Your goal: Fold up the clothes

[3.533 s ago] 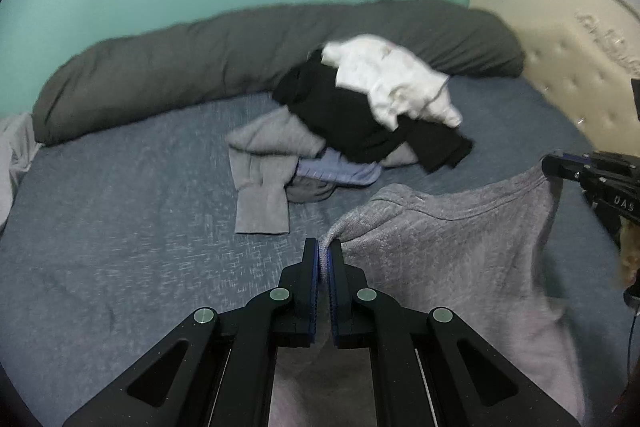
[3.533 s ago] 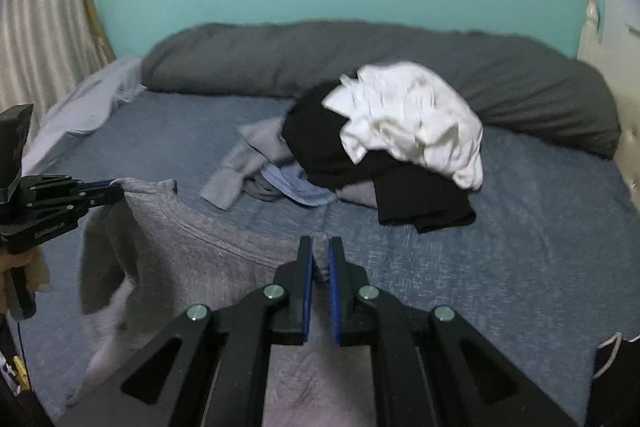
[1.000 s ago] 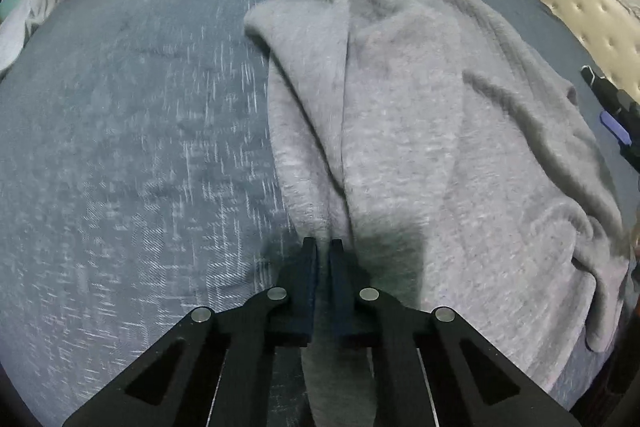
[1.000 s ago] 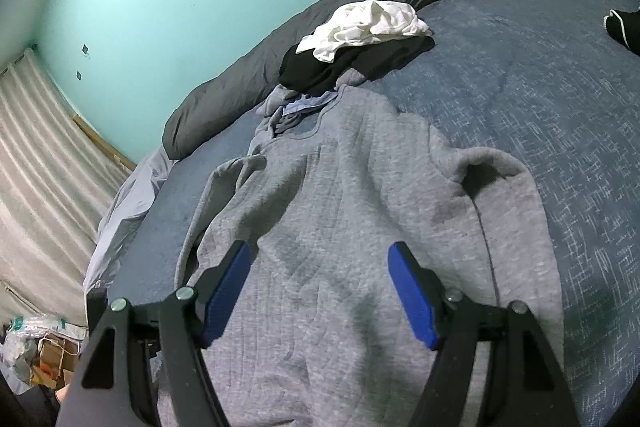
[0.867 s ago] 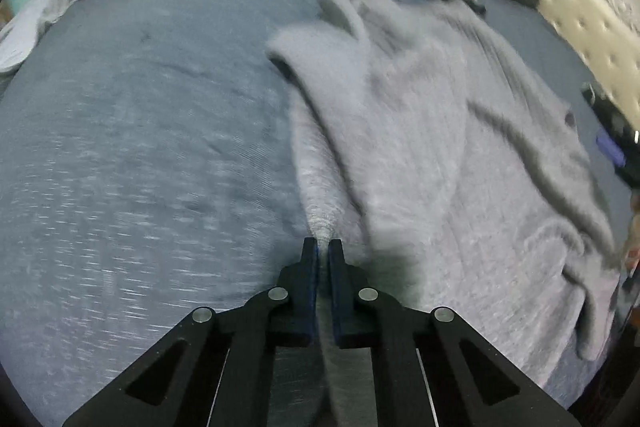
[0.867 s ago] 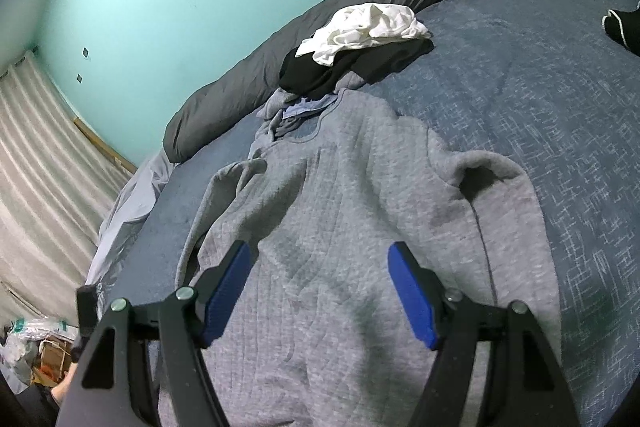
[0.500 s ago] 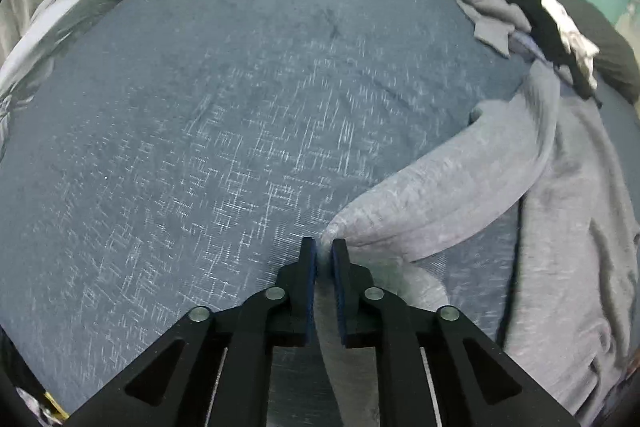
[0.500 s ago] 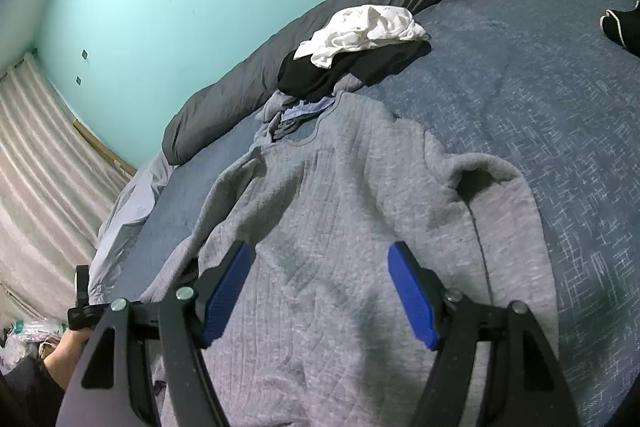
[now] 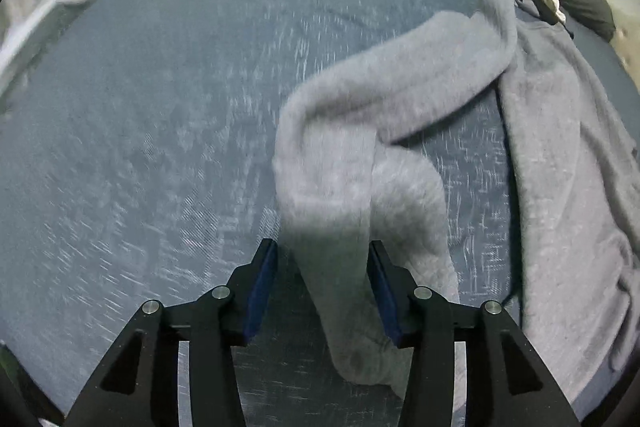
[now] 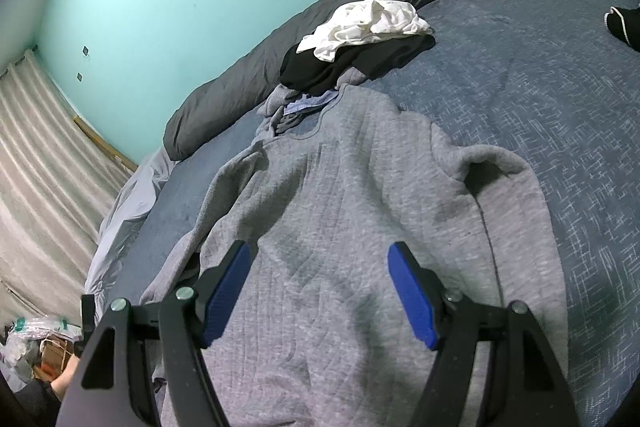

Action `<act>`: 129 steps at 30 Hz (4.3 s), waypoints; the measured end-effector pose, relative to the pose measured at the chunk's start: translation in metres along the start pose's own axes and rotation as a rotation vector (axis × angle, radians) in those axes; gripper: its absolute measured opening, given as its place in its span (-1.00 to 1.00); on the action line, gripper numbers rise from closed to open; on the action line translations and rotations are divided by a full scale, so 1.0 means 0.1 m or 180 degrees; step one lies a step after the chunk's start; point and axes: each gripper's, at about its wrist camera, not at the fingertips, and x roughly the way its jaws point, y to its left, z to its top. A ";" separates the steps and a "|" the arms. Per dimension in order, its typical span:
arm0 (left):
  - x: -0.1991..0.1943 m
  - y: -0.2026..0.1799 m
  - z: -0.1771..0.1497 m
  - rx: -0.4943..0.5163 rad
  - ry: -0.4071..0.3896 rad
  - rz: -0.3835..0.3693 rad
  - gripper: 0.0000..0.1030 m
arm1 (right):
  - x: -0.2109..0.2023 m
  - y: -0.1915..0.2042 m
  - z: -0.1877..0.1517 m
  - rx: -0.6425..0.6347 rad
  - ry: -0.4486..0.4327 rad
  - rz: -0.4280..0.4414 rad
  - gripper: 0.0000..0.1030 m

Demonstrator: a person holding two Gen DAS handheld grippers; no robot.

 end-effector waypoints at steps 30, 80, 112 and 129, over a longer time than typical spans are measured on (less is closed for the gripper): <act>-0.30 1.36 0.87 -0.0503 -0.0106 0.0561 -0.87 | 0.04 0.03 -0.01 -0.0015 0.0050 -0.0055 0.40; -0.54 1.86 0.78 -0.0709 -0.0378 0.0543 0.05 | 0.05 0.33 0.00 -0.0345 0.0029 -0.0095 0.40; -0.22 -1.24 -0.22 0.0052 -0.0689 -0.1036 0.05 | -0.67 -0.98 0.22 0.0276 0.1029 -0.1088 0.40; 0.14 -1.13 -0.39 0.0091 -0.0607 -0.1021 0.05 | -0.74 -0.53 0.39 -0.0533 0.0889 -0.1322 -0.90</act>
